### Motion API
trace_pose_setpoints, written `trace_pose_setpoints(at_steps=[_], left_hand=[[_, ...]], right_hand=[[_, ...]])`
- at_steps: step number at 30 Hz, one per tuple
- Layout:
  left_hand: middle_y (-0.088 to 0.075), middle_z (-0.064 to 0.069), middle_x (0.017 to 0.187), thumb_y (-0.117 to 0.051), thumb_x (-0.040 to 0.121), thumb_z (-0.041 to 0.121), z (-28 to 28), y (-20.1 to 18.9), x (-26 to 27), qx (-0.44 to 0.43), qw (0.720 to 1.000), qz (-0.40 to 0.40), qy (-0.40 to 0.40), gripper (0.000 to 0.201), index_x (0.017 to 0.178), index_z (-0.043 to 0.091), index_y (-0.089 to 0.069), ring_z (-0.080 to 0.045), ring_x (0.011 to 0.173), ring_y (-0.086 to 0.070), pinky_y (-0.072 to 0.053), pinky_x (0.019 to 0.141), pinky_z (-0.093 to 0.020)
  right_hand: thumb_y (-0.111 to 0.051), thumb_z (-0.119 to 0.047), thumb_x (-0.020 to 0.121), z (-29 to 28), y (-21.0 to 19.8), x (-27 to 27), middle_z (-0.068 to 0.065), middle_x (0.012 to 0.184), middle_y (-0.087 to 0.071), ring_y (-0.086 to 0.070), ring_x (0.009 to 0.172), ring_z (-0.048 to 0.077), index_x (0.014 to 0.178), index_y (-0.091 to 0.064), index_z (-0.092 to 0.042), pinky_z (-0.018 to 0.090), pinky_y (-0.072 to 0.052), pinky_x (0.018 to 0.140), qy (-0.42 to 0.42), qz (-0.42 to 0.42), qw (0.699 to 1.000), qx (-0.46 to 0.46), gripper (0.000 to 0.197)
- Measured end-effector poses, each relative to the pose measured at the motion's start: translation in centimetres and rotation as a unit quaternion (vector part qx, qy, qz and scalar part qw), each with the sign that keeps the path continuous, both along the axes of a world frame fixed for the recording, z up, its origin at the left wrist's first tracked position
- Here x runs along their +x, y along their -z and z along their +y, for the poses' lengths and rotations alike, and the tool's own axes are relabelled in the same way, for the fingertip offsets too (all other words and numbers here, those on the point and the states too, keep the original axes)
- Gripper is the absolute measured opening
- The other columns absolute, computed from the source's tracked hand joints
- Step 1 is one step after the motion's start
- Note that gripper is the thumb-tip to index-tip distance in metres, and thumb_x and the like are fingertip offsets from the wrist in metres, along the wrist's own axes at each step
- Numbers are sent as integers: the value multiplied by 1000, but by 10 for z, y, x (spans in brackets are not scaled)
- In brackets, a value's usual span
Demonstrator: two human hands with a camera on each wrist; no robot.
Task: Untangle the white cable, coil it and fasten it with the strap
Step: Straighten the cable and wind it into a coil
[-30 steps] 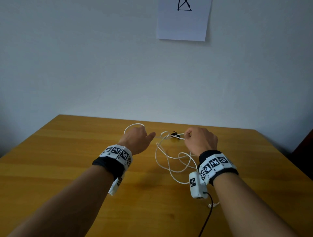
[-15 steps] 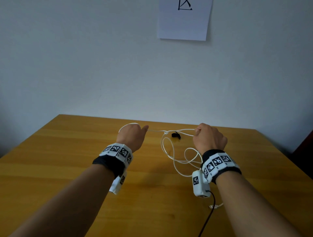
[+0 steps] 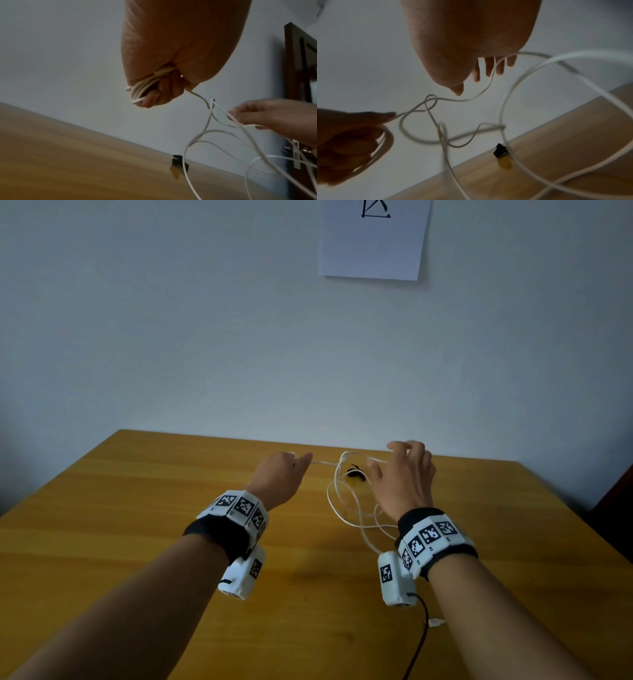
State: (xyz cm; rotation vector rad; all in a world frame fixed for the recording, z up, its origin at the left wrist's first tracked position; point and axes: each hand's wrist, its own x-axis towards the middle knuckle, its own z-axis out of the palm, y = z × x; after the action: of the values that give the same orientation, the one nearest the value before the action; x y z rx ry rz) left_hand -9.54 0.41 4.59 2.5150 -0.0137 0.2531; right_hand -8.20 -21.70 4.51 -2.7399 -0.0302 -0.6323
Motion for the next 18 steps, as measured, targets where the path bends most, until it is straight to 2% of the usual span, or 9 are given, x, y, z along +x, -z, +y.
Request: trace_pose_setpoints(at_steps=[2,3,5,7,10,13,15,18], left_hand=[[-43,-2,59,-33,105,46,-5,-2,-1,-4,1000,-5,4,54,62,13,-39,-16,50,-38,-29,48,-31],[-43,-2,58,-33,105,45,-8,-3,-1,-6,1000,-6,7,54,62,13,-39,-17,50,-38,-29,48,-30],[-44,-3,58,-33,105,42,-14,-4,-1,-14,1000,-8,10,53,62,13,-40,-17,50,-39,-28,47,-31],[-43,-3,58,-35,105,40,-17,-5,-2,-29,999,-12,8,52,60,13,-39,-17,50,-38,-27,47,-32],[-42,-2,58,-37,105,40,-15,-3,-3,-44,999,-12,0,52,60,13,-37,-17,50,-37,-27,47,-32],[-43,-2,59,-36,105,42,-12,0,-6,-38,999,-1,-4,52,62,13,-38,-16,50,-37,-27,47,-30],[-41,-1,59,-35,105,42,-12,1,-6,-35,999,3,-2,51,62,13,-37,-16,50,-35,-26,47,-30],[-41,-1,59,-35,105,43,-12,1,-7,-27,1000,8,-6,52,62,13,-37,-16,50,-36,-26,47,-31]], right_hand=[[-62,-36,95,10,-2,-4,9,126,-53,-47,122,30,118,-60,-16,45,-39,107,-38,-76,996,26,31],[-61,-38,96,16,-4,-7,4,117,-57,-50,115,26,110,-61,-19,43,-41,103,-67,-86,994,31,24],[-58,-47,97,26,-7,-10,-5,101,-64,-56,101,18,100,-63,-23,40,-44,95,-132,-55,989,27,25],[-62,-53,94,32,-6,-12,-10,99,-65,-58,96,12,99,-66,-26,36,-46,93,-157,-9,987,32,28],[-69,-37,94,31,-1,-11,-9,100,-69,-65,96,14,96,-70,-26,37,-54,91,-159,1,986,53,11],[-67,-26,98,29,-1,-13,-6,101,-74,-69,91,13,105,-71,-21,34,-60,82,-167,18,983,76,9],[-65,-24,99,28,-1,-14,-3,104,-76,-72,92,15,113,-72,-19,35,-61,83,-164,25,985,49,16],[-59,-23,103,28,-2,-13,0,96,-78,-71,82,18,106,-75,-18,35,-61,75,-162,21,987,-6,17]])
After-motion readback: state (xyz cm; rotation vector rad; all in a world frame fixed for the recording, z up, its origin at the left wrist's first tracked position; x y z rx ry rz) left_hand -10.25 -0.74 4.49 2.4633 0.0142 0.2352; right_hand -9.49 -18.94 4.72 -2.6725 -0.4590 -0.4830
